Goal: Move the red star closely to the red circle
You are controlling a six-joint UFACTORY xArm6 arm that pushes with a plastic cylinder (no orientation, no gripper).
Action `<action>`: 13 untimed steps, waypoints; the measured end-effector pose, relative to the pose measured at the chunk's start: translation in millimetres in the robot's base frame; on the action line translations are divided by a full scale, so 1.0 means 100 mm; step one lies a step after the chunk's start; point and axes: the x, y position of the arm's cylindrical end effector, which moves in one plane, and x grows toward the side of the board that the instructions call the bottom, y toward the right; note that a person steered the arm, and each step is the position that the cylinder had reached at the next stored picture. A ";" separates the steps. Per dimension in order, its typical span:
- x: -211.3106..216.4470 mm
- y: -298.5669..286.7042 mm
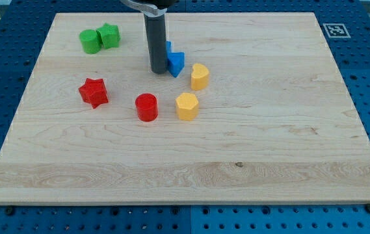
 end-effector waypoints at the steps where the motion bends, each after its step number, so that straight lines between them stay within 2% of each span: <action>1: 0.00 -0.02; 3: 0.14 -0.22; 6: 0.16 -1.68; 7: 0.31 -1.77; 11: 0.75 -0.91; 13: 0.79 -0.88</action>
